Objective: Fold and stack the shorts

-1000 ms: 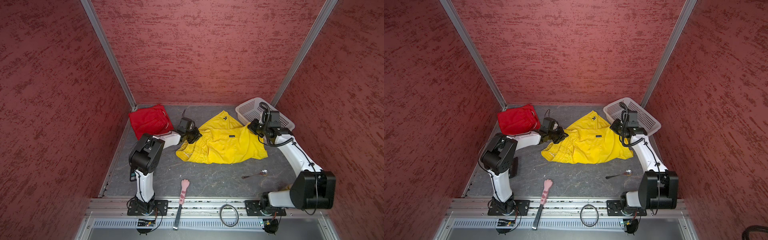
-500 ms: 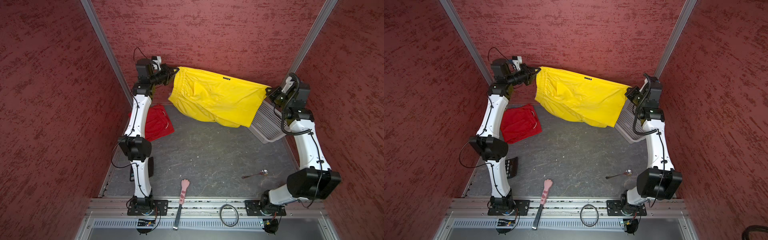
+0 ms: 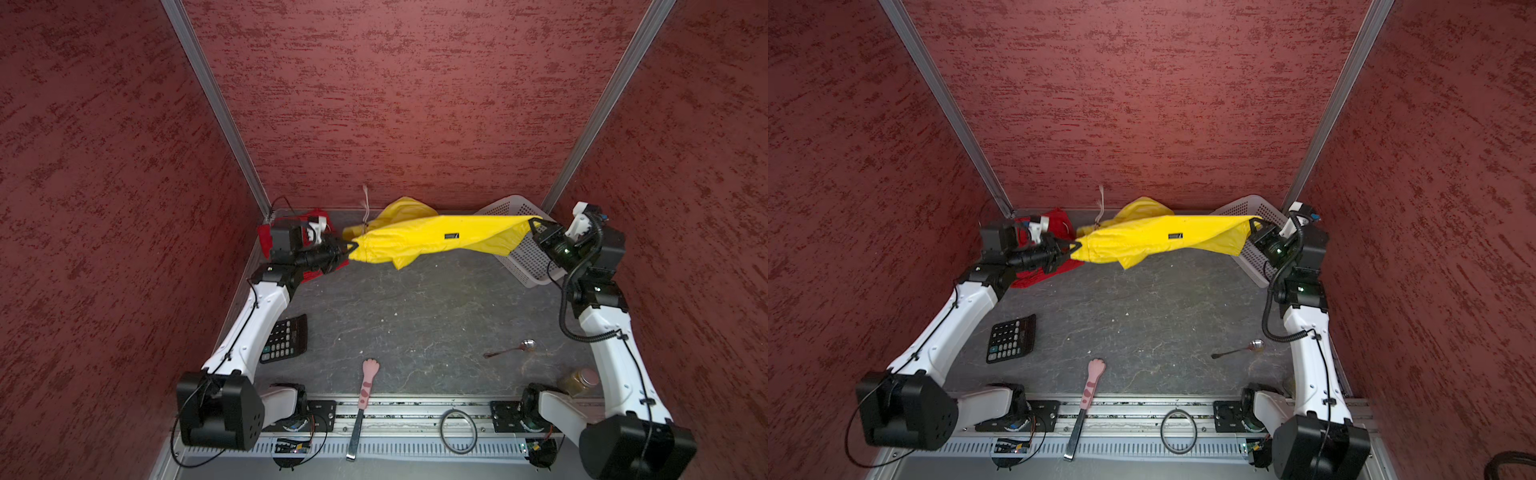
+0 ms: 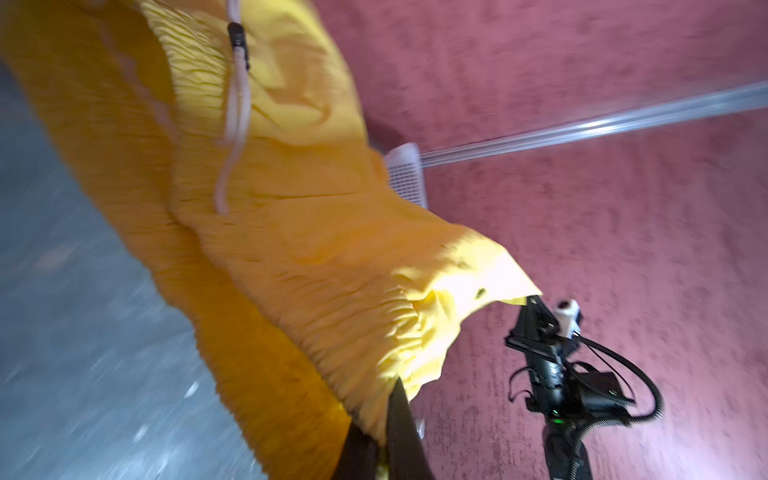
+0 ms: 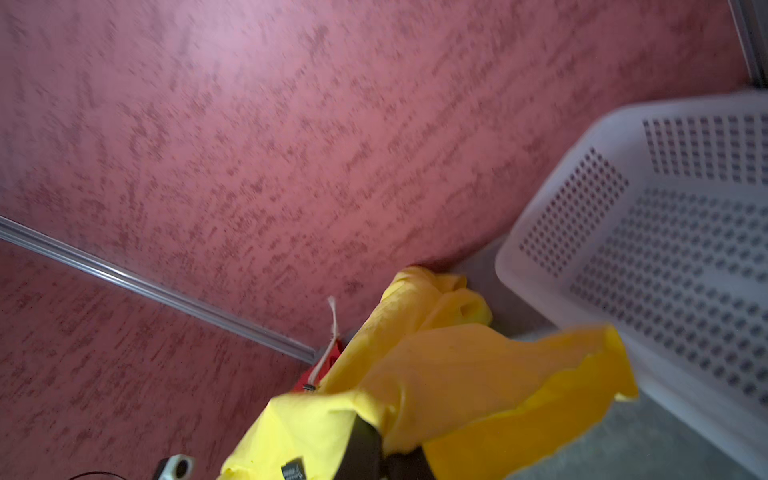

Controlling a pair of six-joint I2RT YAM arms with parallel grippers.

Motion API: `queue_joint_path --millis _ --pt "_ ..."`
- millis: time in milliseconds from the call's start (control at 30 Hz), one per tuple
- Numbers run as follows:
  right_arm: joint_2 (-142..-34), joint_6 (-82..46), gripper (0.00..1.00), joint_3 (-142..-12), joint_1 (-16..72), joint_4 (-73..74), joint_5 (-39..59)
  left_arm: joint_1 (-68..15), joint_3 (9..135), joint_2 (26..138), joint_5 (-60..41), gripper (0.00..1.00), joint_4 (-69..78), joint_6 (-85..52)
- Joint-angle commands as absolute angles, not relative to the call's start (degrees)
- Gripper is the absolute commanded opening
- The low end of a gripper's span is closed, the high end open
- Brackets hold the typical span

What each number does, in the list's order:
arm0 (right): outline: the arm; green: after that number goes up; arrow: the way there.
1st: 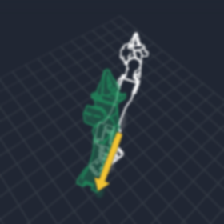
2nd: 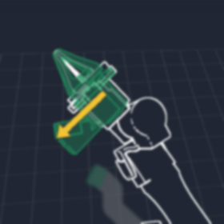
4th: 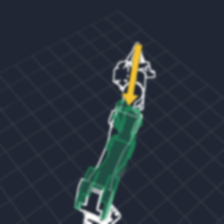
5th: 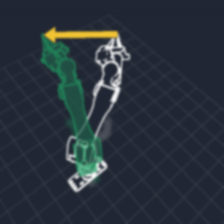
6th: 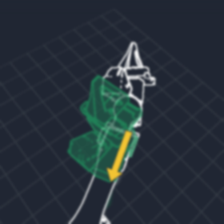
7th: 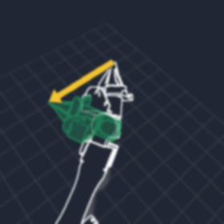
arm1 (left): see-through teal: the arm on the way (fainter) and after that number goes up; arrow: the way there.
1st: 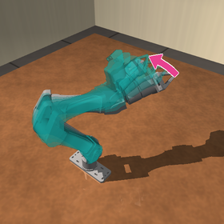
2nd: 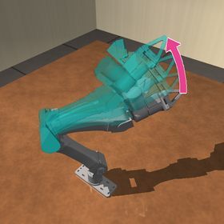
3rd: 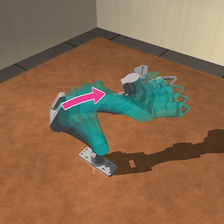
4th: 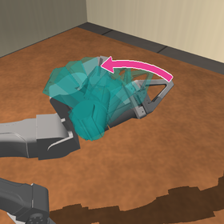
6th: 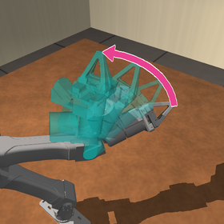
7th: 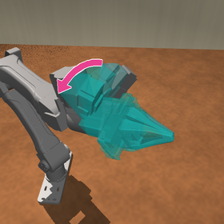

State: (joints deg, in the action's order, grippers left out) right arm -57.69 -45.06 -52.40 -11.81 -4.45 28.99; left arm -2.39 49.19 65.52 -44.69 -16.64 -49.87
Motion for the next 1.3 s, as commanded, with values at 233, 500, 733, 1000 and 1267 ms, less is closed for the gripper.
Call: queue_joint_path --millis 233,500,733,1000,1267 --pt "-37.62 -45.69 0.00 -29.93 -11.86 -21.56 27.71 -0.63 24.35 38.46 -38.58 0.00 -28.00 -50.17" --pt "-36.96 -45.88 0.00 -28.95 -11.64 -23.54 24.92 -4.36 22.49 39.29 -36.63 0.00 -29.65 -50.81" --pt "-60.30 -46.75 0.00 -44.31 -11.53 -10.25 25.47 -5.29 39.54 59.32 -34.43 0.00 -22.08 -47.81" --pt "-95.39 -48.45 0.00 -91.31 -8.55 -7.44 29.12 -5.87 103.58 95.92 -36.01 0.00 -35.18 -38.91" --pt "-116.65 -51.42 0.00 -148.57 -8.77 -13.60 37.78 -2.50 165.83 123.56 -45.08 0.00 -34.31 -55.78"
